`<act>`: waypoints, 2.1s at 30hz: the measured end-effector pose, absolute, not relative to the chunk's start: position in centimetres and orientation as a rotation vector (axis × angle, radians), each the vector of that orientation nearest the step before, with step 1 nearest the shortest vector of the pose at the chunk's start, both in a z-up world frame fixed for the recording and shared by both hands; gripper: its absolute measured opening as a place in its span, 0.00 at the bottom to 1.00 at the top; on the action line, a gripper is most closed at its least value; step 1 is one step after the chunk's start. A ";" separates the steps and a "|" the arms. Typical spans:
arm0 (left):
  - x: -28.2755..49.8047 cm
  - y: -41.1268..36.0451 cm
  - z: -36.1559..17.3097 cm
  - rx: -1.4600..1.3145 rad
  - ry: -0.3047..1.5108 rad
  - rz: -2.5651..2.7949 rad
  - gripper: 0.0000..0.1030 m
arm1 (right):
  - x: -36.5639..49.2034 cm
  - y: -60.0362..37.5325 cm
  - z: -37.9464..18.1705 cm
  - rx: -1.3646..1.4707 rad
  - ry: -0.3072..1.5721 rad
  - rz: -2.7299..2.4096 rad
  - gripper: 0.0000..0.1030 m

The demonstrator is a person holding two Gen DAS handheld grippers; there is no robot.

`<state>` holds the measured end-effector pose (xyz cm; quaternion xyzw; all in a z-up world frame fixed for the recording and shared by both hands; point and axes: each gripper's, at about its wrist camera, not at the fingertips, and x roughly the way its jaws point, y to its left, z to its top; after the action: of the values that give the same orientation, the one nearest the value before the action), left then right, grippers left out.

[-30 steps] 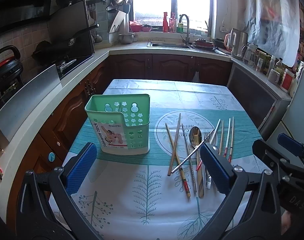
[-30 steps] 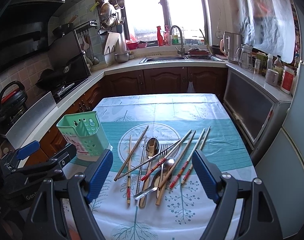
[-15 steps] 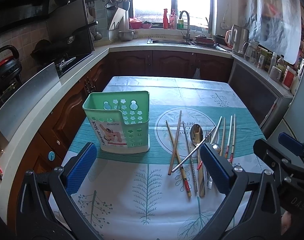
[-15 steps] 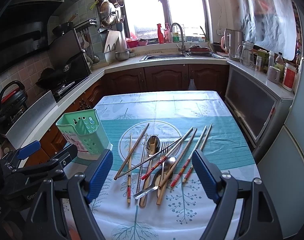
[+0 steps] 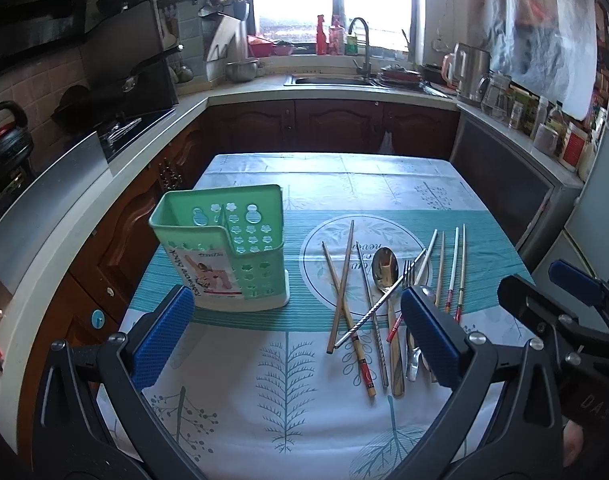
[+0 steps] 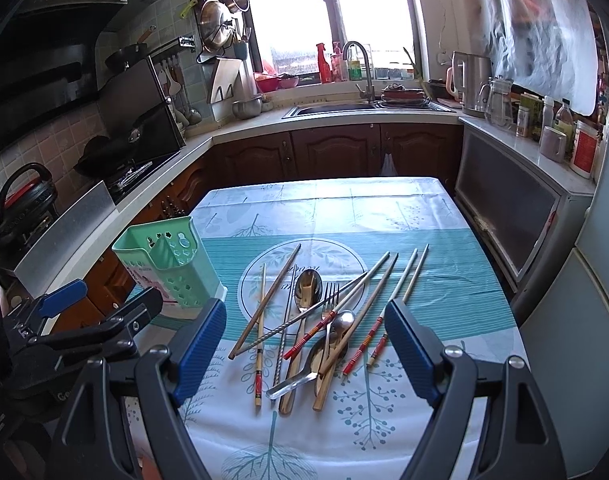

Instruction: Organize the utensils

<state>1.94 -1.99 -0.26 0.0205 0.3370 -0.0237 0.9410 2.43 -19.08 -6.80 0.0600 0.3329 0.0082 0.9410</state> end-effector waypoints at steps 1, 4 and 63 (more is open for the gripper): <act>2.3 -2.2 -0.3 0.054 0.700 -0.062 1.00 | 2.4 -19.1 -6.8 0.122 0.679 0.018 0.79; 3.5 -2.7 -0.2 0.079 0.737 -0.110 1.00 | 3.0 -19.6 -7.0 0.138 0.684 0.036 0.79; 24.1 -25.3 -15.4 0.287 1.367 -0.526 0.07 | 19.5 -37.3 -22.8 0.518 1.392 -0.131 0.06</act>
<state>24.11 -25.27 -15.39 0.1304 0.6217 -0.2394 0.7342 19.52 -37.35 -22.83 0.2359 0.6334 -0.0594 0.7346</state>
